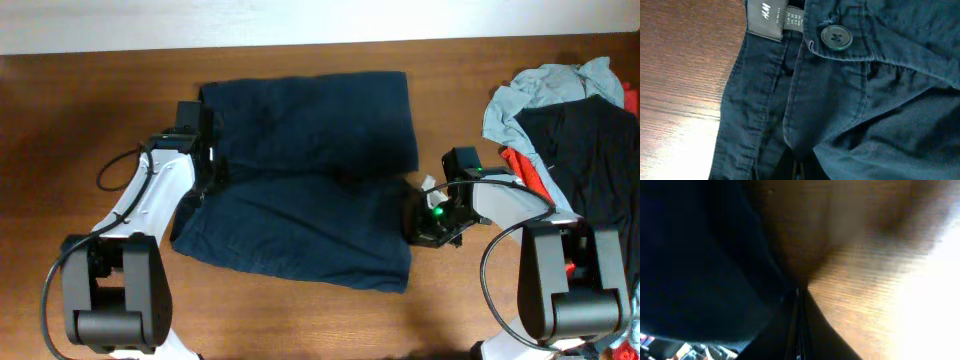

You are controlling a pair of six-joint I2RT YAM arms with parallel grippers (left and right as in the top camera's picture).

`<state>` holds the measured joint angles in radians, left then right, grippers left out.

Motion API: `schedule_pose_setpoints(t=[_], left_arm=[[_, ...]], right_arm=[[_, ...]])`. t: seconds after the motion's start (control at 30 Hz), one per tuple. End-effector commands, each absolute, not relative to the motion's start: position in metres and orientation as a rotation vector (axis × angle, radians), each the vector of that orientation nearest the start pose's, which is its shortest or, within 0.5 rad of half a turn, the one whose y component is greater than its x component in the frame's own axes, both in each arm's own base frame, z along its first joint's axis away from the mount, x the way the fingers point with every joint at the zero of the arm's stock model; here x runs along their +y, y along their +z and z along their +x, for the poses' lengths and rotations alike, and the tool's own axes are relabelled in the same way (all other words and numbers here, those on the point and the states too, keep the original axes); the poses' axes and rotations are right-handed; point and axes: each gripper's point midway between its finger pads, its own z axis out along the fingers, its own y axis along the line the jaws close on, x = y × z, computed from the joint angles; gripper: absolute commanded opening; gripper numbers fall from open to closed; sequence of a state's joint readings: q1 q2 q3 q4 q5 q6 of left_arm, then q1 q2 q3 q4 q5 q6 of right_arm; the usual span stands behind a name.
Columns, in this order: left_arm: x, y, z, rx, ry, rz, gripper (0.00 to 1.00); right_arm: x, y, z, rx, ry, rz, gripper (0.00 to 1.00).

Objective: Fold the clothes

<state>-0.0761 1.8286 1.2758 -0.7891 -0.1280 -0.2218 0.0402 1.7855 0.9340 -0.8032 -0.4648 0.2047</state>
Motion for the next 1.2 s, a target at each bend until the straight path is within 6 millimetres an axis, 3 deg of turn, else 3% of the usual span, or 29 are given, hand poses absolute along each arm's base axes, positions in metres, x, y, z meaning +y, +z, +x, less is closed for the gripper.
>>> schedule_pose_setpoints(t=[0.0,0.2,0.4,0.5,0.7,1.03,1.17], left_arm=[[-0.006,0.070,0.392,2.830,0.129,-0.250,0.00],[-0.006,0.070,0.392,2.831,0.129,-0.250,0.01],[-0.006,0.070,0.392,2.830,0.129,-0.250,0.01],[-0.006,0.070,0.392,2.829,0.129,-0.250,0.01],[-0.006,0.071,0.394,2.821,0.126,-0.251,0.01],[-0.006,0.071,0.395,2.820,0.126,-0.250,0.01],[-0.007,0.071,0.395,2.821,0.117,-0.249,0.01]], right_arm=[[0.111,0.012,0.256,3.153,0.940,0.178,0.04],[0.148,0.040,0.265,2.967,1.325,0.049,0.04],[0.156,0.048,0.289,2.815,1.376,-0.042,0.04],[0.153,0.044,0.298,2.803,1.312,-0.050,0.04],[0.106,0.005,0.307,2.983,0.799,0.218,0.04],[0.110,-0.023,0.303,3.048,0.698,0.174,0.04],[0.109,-0.022,0.305,3.048,0.699,0.205,0.04]])
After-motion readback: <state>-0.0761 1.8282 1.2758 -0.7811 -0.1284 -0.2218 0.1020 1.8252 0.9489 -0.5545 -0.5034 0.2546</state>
